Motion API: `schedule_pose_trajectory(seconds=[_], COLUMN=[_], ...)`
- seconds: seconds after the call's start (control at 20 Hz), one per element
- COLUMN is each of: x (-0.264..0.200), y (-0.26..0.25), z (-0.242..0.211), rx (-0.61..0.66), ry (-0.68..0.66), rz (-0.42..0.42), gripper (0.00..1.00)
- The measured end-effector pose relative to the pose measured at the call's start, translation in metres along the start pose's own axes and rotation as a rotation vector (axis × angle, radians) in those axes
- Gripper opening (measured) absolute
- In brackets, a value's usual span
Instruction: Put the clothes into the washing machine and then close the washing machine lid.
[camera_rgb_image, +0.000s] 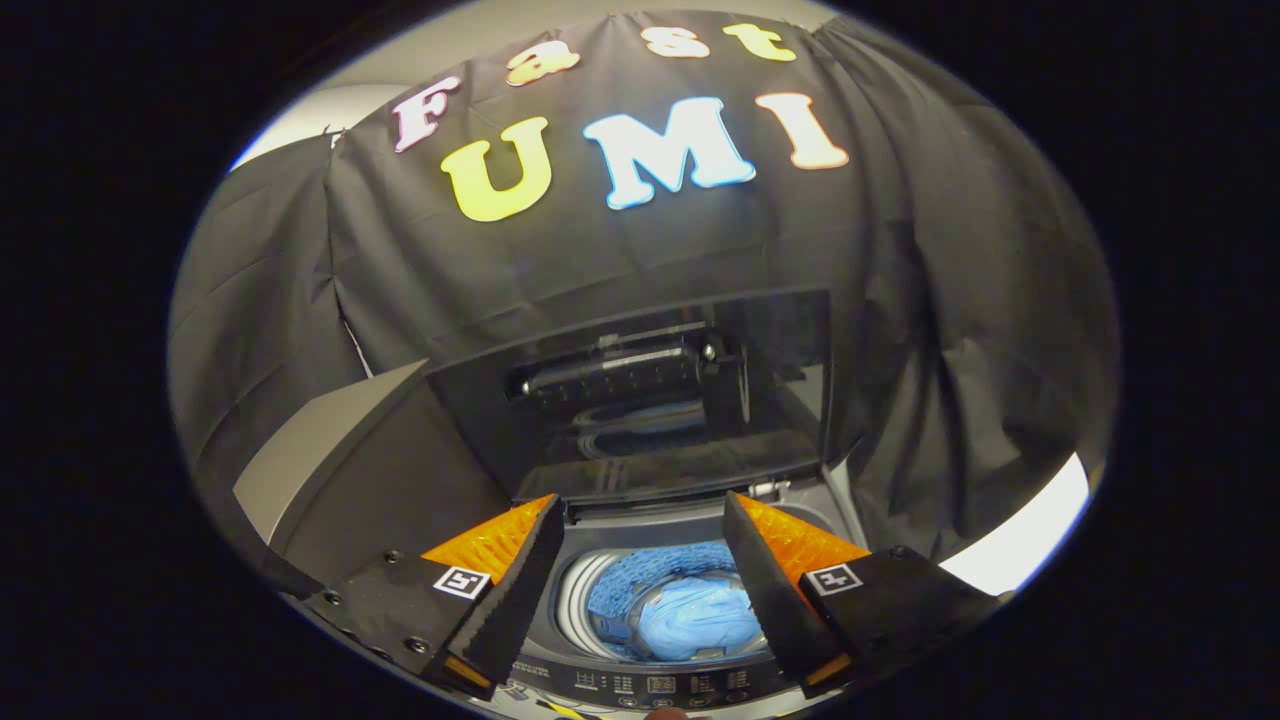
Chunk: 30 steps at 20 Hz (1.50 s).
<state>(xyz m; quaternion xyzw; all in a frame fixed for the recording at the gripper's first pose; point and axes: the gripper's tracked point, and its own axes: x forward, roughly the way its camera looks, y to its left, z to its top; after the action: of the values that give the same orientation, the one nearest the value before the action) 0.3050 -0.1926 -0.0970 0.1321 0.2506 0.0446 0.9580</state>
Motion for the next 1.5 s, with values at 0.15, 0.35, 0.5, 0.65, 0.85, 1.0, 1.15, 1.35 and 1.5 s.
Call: schedule_pose_trajectory(seconds=[0.15, 0.35, 0.5, 0.65, 0.85, 1.0, 1.15, 1.35, 1.5], x=[-0.016, -0.017, -0.004, 0.014, 0.048, 0.075, 0.104, 0.135, 0.150], y=[0.009, 0.016, 0.018, 0.025, 0.033, 0.037, 0.039, 0.042, 0.042], z=[0.031, 0.072, 0.097, 0.118, 0.140, 0.142, 0.132, 0.120, 0.109], rx=[-0.050, -0.095, -0.100, -0.126, -0.146, -0.144, -0.149, -0.194, -0.130], ry=[-0.077, -0.128, -0.140, -0.140, -0.136, -0.111, -0.051, -0.007, 0.061], rz=[0.019, 0.029, 0.025, 0.026, 0.015, 0.003, -0.014, -0.029, -0.034], gripper=[0.98, 0.98, 0.98, 0.98, 0.98, 0.98, 0.98, 0.99, 0.99])
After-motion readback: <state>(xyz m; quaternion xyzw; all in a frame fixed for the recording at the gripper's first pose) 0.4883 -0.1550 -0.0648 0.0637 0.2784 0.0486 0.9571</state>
